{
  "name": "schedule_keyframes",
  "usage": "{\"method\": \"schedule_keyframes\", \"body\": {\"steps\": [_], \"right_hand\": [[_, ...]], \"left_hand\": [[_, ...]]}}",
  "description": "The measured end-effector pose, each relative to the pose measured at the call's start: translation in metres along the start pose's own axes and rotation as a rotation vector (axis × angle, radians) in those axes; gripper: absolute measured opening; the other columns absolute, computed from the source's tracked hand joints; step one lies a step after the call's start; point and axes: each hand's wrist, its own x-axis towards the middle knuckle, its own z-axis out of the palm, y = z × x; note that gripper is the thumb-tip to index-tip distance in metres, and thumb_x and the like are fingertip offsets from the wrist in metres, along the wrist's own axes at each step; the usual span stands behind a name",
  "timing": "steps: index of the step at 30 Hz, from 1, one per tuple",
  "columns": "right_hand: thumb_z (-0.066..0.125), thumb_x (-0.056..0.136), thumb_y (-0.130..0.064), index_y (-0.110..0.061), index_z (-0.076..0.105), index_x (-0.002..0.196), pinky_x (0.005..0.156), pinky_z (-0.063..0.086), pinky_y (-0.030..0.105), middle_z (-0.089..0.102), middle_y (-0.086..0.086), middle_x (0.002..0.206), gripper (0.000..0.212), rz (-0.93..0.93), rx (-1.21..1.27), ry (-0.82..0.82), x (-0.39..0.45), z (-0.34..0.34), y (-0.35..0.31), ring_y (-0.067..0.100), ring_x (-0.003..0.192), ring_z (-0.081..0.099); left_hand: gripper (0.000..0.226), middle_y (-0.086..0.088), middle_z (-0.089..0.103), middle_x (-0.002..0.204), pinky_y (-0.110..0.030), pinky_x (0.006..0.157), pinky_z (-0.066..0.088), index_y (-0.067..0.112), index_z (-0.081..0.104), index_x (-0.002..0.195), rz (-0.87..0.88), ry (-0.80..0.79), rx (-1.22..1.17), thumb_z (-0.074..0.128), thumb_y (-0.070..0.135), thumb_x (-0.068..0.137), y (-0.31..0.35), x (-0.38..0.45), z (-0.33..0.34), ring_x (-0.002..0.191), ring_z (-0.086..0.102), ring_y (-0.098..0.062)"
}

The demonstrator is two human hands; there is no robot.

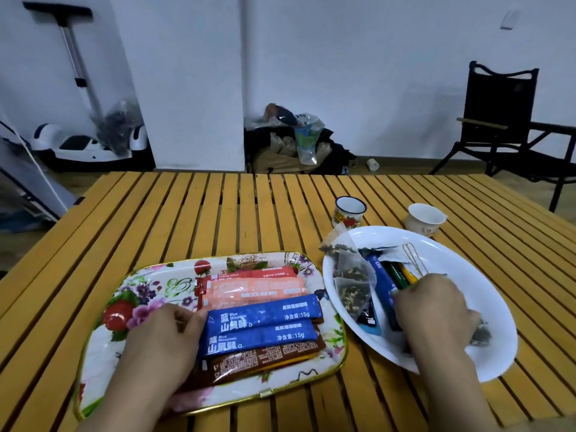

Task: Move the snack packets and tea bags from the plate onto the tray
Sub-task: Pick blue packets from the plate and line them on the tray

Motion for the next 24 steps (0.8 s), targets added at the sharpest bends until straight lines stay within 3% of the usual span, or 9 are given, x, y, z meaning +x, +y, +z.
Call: {"method": "schedule_keyframes", "body": {"steps": [2, 7, 11, 13, 15, 18, 21, 22, 24], "right_hand": [[0.063, 0.086, -0.019, -0.003, 0.07, 0.081, 0.085, 0.035, 0.041, 0.063, 0.019, 0.089, 0.018, -0.024, 0.047, 0.097, 0.003, -0.007, 0.0, 0.038, 0.087, 0.055], [0.058, 0.09, -0.015, -0.003, 0.073, 0.085, 0.088, 0.03, 0.043, 0.052, 0.012, 0.091, 0.019, -0.123, 0.171, 0.249, 0.001, -0.029, -0.002, 0.036, 0.081, 0.049], [0.061, 0.089, -0.021, -0.015, 0.069, 0.082, 0.088, 0.038, 0.046, 0.052, 0.003, 0.092, 0.013, -0.236, 0.322, 0.274, -0.01, -0.05, -0.003, 0.029, 0.079, 0.054], [0.063, 0.088, -0.023, -0.018, 0.063, 0.078, 0.078, 0.045, 0.04, 0.056, -0.002, 0.089, 0.011, -0.323, 0.494, 0.137, -0.022, -0.058, -0.009, 0.023, 0.083, 0.057], [0.063, 0.087, -0.021, -0.017, 0.064, 0.081, 0.065, 0.043, 0.024, 0.058, -0.009, 0.086, 0.008, -0.395, 0.625, -0.198, -0.04, -0.053, -0.022, 0.009, 0.08, 0.056], [0.065, 0.086, -0.024, -0.025, 0.061, 0.071, 0.067, 0.047, 0.021, 0.058, -0.009, 0.088, 0.015, -0.559, 0.524, -0.614, -0.064, -0.024, -0.042, 0.01, 0.084, 0.057], [0.069, 0.083, -0.029, -0.027, 0.058, 0.063, 0.087, 0.048, 0.045, 0.057, -0.01, 0.085, 0.023, -0.603, 0.397, -0.695, -0.07, 0.001, -0.048, 0.017, 0.093, 0.056], [0.07, 0.082, -0.03, -0.027, 0.057, 0.063, 0.091, 0.046, 0.049, 0.058, -0.011, 0.085, 0.024, -0.611, 0.378, -0.686, -0.07, 0.004, -0.048, 0.018, 0.095, 0.056], [0.071, 0.081, -0.032, -0.028, 0.056, 0.061, 0.095, 0.043, 0.05, 0.059, -0.012, 0.086, 0.025, -0.624, 0.368, -0.665, -0.07, 0.005, -0.046, 0.018, 0.097, 0.055]], "left_hand": [[0.02, -0.002, 0.06, 0.075, -0.025, 0.046, 0.04, 0.023, 0.056, 0.08, 0.002, 0.045, 0.008, 0.053, 0.04, 0.091, -0.001, 0.001, -0.003, 0.066, 0.056, -0.019], [0.014, -0.002, 0.067, 0.087, -0.036, 0.068, 0.051, 0.028, 0.056, 0.08, 0.104, 0.095, -0.046, 0.054, 0.036, 0.091, -0.005, 0.004, -0.01, 0.085, 0.061, -0.022], [0.01, 0.009, 0.064, 0.089, -0.025, 0.056, 0.047, 0.027, 0.059, 0.094, 0.255, 0.077, -0.093, 0.054, 0.035, 0.09, 0.001, -0.001, -0.011, 0.083, 0.057, -0.007], [0.014, 0.01, 0.064, 0.092, -0.024, 0.058, 0.045, 0.027, 0.06, 0.098, 0.33, 0.123, -0.099, 0.052, 0.036, 0.09, 0.004, -0.003, -0.013, 0.088, 0.057, -0.007], [0.014, 0.011, 0.063, 0.094, -0.03, 0.063, 0.051, 0.029, 0.06, 0.097, 0.386, 0.175, -0.135, 0.05, 0.036, 0.091, 0.006, -0.004, -0.018, 0.091, 0.058, -0.007], [0.013, 0.014, 0.061, 0.1, -0.029, 0.063, 0.055, 0.033, 0.059, 0.098, 0.43, 0.161, -0.134, 0.05, 0.037, 0.09, 0.004, -0.008, -0.022, 0.098, 0.057, -0.008], [0.014, 0.018, 0.05, 0.112, -0.01, 0.045, 0.044, 0.039, 0.056, 0.101, 0.427, 0.062, 0.0, 0.055, 0.038, 0.087, -0.002, -0.013, -0.023, 0.109, 0.048, -0.008], [0.016, 0.019, 0.045, 0.112, -0.01, 0.048, 0.046, 0.041, 0.055, 0.102, 0.431, 0.031, 0.036, 0.056, 0.038, 0.086, -0.003, -0.015, -0.022, 0.111, 0.044, -0.006], [0.023, 0.022, 0.037, 0.116, -0.018, 0.073, 0.053, 0.045, 0.05, 0.107, 0.447, -0.01, 0.093, 0.056, 0.039, 0.086, -0.003, -0.02, -0.016, 0.116, 0.035, -0.001]]}}
